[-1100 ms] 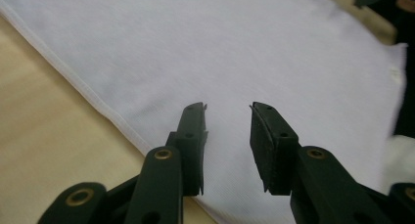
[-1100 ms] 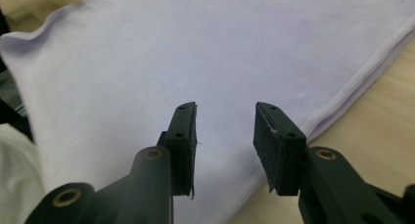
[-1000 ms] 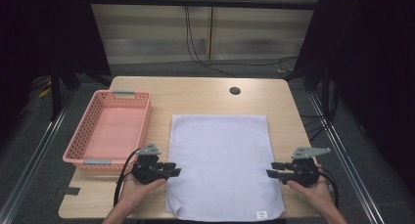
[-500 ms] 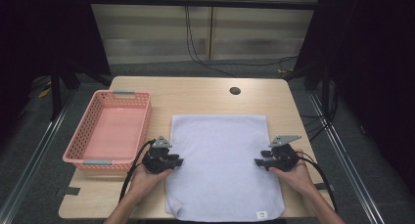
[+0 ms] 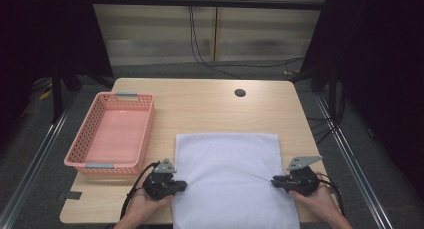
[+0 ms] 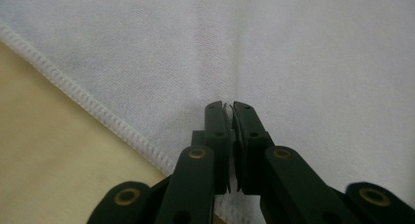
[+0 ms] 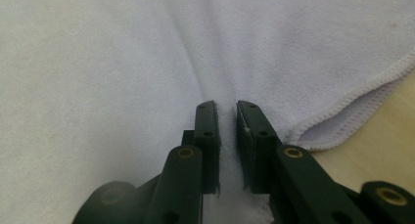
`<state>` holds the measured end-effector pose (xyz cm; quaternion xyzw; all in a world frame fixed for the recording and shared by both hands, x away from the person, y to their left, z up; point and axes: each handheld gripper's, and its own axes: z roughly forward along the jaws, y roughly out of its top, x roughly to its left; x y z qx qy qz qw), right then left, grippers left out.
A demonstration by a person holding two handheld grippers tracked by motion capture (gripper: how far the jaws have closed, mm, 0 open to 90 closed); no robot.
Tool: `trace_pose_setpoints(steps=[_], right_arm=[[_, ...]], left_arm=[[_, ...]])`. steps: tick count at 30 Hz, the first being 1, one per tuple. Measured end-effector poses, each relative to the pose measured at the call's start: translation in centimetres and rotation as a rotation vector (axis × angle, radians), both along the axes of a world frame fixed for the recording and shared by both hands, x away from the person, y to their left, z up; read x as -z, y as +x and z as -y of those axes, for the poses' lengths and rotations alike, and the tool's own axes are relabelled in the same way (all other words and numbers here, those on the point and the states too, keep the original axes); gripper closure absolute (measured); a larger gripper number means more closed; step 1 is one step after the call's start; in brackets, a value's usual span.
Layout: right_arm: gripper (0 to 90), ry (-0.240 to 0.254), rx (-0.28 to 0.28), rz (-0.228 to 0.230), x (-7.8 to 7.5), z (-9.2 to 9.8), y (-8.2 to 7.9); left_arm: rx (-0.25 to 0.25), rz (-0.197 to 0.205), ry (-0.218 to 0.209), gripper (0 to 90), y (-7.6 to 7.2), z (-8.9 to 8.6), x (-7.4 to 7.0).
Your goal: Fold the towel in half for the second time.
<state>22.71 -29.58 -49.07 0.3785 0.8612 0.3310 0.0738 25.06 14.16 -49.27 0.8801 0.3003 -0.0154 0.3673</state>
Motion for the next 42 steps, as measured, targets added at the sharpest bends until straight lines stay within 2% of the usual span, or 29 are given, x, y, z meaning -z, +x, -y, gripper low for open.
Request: trace_pose_setpoints(steps=[3,6,7,9,10,12,13,15,16,18,19,20,22,24,26,27,28,31,32,33,34,36,37,39,40,42], right_arm=[[79.9,-0.004,-0.037,-0.031,-0.2,0.1,-1.5],[79.9,-0.012,-0.055,-0.045,-0.4,0.0,-2.8],[79.5,-0.02,-0.056,-0.046,-0.5,-0.1,-3.1],[77.4,-0.035,-0.078,-0.042,-0.6,-0.2,-3.4],[73.9,-0.013,-0.082,-0.048,-0.6,-0.1,-3.1],[66.6,0.063,-0.044,-0.028,-1.0,0.7,-2.2],[64.4,0.085,-0.02,-0.01,-1.2,1.0,-1.7],[63.2,0.098,0.044,0.051,-2.1,2.0,0.1],[60.0,0.103,0.072,0.072,-2.5,2.5,1.1],[57.4,0.085,0.12,0.112,-3.0,3.2,3.1],[55.0,0.081,0.142,0.116,-3.1,3.4,4.1],[53.9,0.072,0.161,0.122,-3.1,3.7,5.0],[51.0,0.069,0.182,0.119,-2.8,3.9,6.6],[47.9,0.049,0.203,0.115,-2.2,4.0,8.3],[46.2,0.05,0.208,0.092,-1.3,3.9,9.7],[45.7,0.048,0.202,0.083,-0.9,3.9,10.2],[45.2,0.042,0.203,0.085,-0.7,3.9,10.5],[45.4,0.076,0.184,0.062,-0.2,3.8,11.0],[46.3,0.071,0.177,0.049,0.0,3.7,11.1],[46.8,0.066,0.168,0.045,0.1,3.6,11.2],[47.3,0.06,0.18,0.051,0.2,3.5,11.3],[49.1,0.084,0.164,0.037,0.4,3.6,11.3],[50.0,0.07,0.166,0.036,0.4,3.5,11.3],[53.5,0.08,0.138,0.015,0.4,3.4,11.2],[54.0,0.073,0.142,0.013,0.5,3.3,11.2],[60.8,0.066,0.137,0.005,0.6,3.2,11.1]], left_arm=[[0.023,-0.01,0.026,85.8,-1.5,0.0,-0.3],[0.054,-0.031,0.024,84.7,-2.4,0.0,-0.5],[0.06,-0.039,0.02,82.8,-2.5,0.0,-0.6],[0.057,-0.025,0.002,74.8,-2.1,0.0,-0.9],[0.044,-0.015,-0.006,71.1,-1.5,0.0,-1.2],[0.004,0.002,-0.069,66.4,-0.2,-0.2,-1.8],[-0.014,0.013,-0.089,65.1,0.8,-0.2,-2.2],[-0.066,0.057,-0.096,62.6,3.0,0.1,-2.6],[-0.072,0.048,-0.112,62.1,4.2,0.3,-2.5],[-0.128,0.066,-0.108,60.9,6.2,0.7,-2.2],[-0.142,0.059,-0.113,60.3,7.2,0.8,-2.0],[-0.177,0.078,-0.107,60.2,7.9,0.9,-1.8],[-0.192,0.068,-0.111,55.7,9.2,1.0,-1.7],[-0.194,0.082,-0.146,49.0,10.1,0.7,-1.6],[-0.212,0.047,-0.093,45.8,11.2,0.7,-1.1],[-0.198,0.051,-0.075,43.4,11.4,0.6,-0.9],[-0.207,0.065,-0.06,45.4,11.6,0.6,-0.6],[-0.231,0.066,-0.068,42.8,12.0,0.2,0.0],[-0.222,0.062,-0.07,41.9,12.1,0.3,0.0],[-0.234,0.065,-0.064,40.0,12.0,0.4,0.0],[-0.231,0.064,-0.063,40.9,12.0,0.4,0.1],[-0.234,0.057,-0.033,40.7,11.9,0.4,0.1],[-0.227,0.056,-0.029,40.6,11.9,0.5,0.2],[-0.218,0.073,0.003,40.9,11.7,0.7,0.2],[-0.222,0.074,0.007,40.8,11.6,0.8,0.2],[-0.233,0.078,0.03,41.3,11.4,0.9,0.4]])
